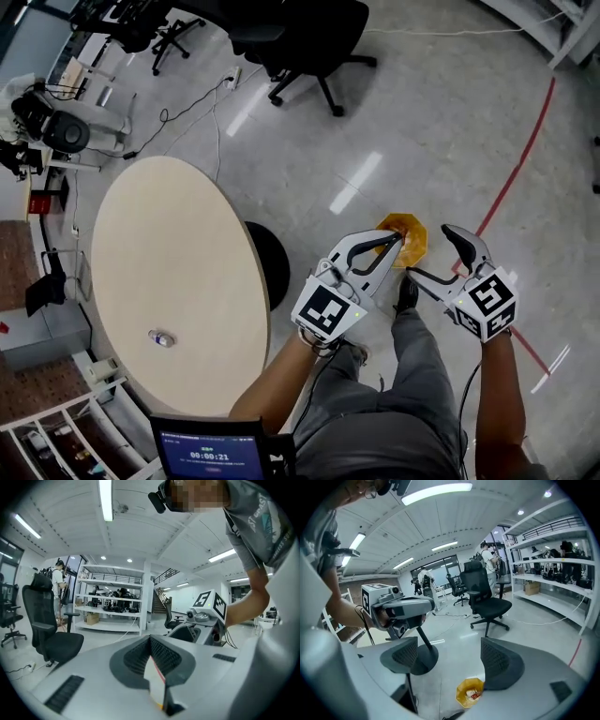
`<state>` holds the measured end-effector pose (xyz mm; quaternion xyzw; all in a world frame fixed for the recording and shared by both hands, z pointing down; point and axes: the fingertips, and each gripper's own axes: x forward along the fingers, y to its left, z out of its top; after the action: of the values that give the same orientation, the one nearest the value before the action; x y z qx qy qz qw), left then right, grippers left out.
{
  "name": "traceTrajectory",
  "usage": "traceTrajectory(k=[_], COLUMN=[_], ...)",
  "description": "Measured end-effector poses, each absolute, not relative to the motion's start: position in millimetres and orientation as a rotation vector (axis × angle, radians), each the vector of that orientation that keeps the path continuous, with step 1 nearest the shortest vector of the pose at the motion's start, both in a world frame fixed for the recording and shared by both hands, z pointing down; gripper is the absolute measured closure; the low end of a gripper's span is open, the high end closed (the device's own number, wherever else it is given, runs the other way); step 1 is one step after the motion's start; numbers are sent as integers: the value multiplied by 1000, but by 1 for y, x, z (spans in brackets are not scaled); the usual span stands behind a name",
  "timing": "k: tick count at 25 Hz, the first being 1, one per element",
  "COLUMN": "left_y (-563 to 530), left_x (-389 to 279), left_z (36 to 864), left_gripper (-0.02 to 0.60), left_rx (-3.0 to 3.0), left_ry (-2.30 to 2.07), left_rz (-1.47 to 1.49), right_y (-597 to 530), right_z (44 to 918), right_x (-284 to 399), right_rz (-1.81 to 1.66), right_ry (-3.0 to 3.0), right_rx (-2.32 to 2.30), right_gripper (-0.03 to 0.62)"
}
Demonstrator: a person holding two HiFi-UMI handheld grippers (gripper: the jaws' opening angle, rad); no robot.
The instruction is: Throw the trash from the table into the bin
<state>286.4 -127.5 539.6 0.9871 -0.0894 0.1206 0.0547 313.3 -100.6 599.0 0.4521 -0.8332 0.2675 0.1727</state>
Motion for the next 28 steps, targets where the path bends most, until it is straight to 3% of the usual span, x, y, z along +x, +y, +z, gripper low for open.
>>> traceTrajectory(k=[5,12,13,20,28], left_y=[-121,-112,-111,-87,-67], left_x=[257,219,214,152,87], left_z=[472,406,402,310,268], left_gripper=[538,538,538,538,538], left_rx=[3089,3166,3176,3210,3259], left_ry=[-330,-395,-407,-492,-607], left_rz=[286,226,214,81,31], right_y=[-94,-99,-99,-80,-66], right_z=[532,451,446,353,307], right_x=[296,287,287,241,192], right_rz=[643,526,514,378,228], right_ry=[-2386,-2416,-2423,-2446,-2470], right_rx=[1307,1442,1459,1452,1415], right_gripper=[172,569,585,585,585])
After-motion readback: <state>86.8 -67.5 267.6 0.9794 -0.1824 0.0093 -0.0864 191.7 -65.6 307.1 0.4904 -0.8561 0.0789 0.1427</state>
